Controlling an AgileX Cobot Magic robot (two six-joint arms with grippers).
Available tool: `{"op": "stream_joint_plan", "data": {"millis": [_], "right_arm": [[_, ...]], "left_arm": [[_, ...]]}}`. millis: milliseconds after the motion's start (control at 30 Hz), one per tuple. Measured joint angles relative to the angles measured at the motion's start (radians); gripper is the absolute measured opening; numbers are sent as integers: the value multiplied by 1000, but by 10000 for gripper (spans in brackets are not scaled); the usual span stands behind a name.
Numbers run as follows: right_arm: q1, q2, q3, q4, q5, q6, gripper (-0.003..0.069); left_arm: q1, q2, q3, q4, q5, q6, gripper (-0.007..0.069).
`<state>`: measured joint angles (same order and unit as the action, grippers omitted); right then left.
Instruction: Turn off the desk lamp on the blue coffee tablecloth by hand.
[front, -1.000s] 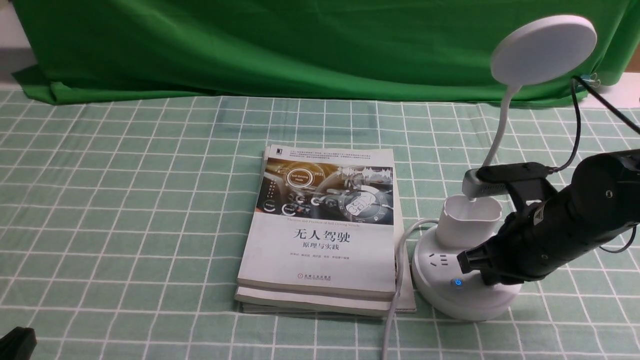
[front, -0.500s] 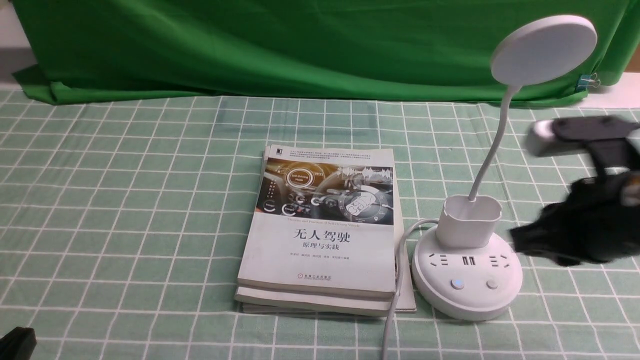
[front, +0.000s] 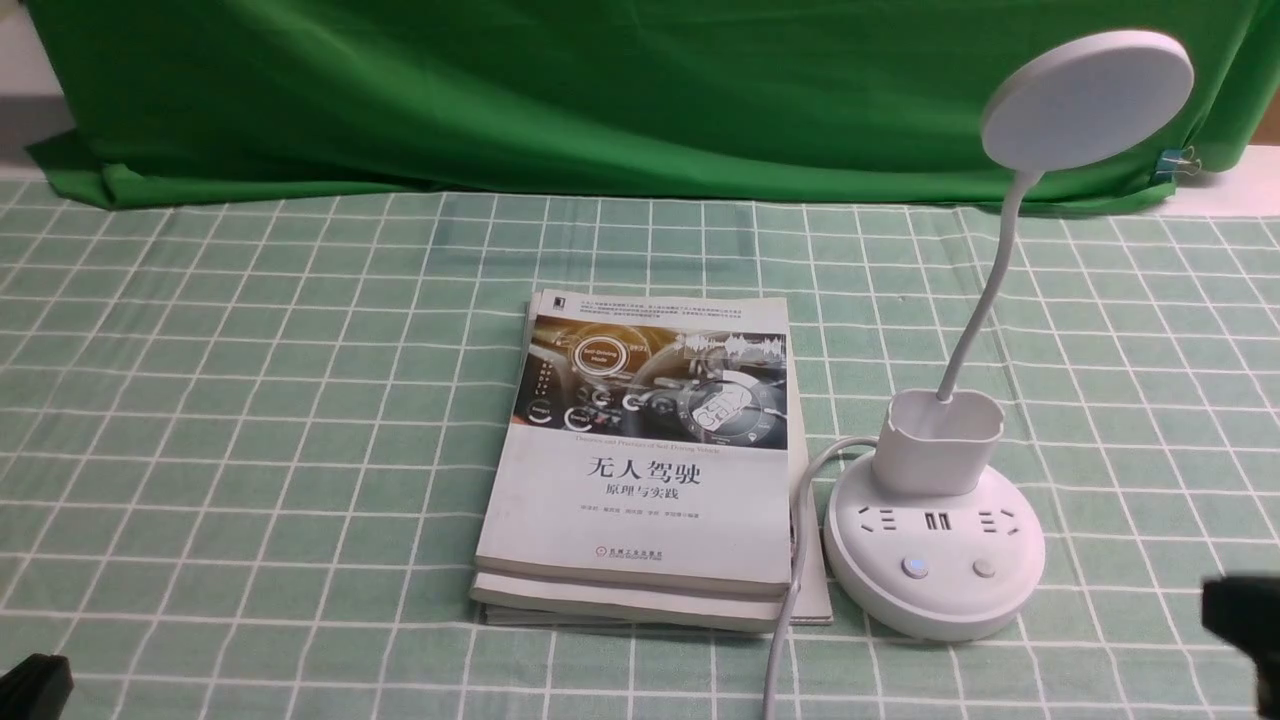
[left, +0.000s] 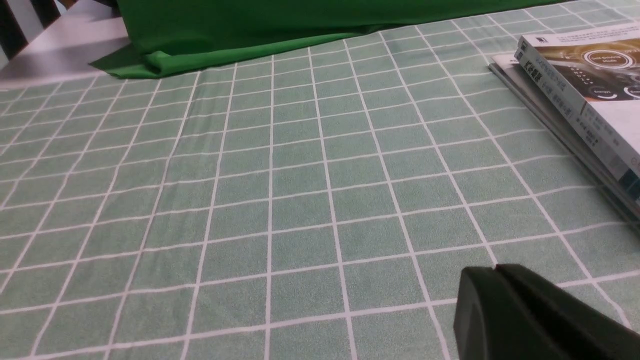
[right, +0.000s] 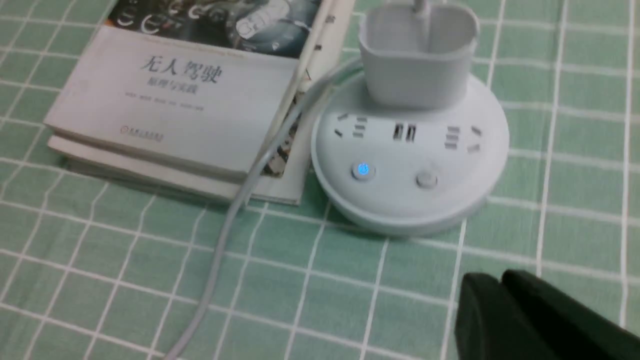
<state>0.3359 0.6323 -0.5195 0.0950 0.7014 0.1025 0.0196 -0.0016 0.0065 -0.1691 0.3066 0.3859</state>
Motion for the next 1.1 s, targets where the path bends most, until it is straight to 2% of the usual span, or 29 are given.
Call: {"op": "stream_joint_plan", "data": {"millis": [167,333,567,633,700,767,933,1100], "right_arm": [[0,-90,40,1,17,104,97],[0,-109,43,1,16,127,154],[0,-109,44,-12,9,134,173],[0,-112,47,-15,-8,133,146],[-3,-123,57,-21,-44,120,89],[-40,-147,96,-26,-122,65,41],[-181,-258,275,-34,-366,-37,21],[-268,-413,448,-45,-522,-61,21]], "left_arm": [[0,0,0,0,0,0,0],[0,0,0,0,0,0,0],[0,0,0,0,0,0,0],[0,0,0,0,0,0,0],[0,0,0,0,0,0,0],[0,0,0,0,0,0,0],[0,0,0,0,0,0,0],[0,0,0,0,0,0,0]]}}
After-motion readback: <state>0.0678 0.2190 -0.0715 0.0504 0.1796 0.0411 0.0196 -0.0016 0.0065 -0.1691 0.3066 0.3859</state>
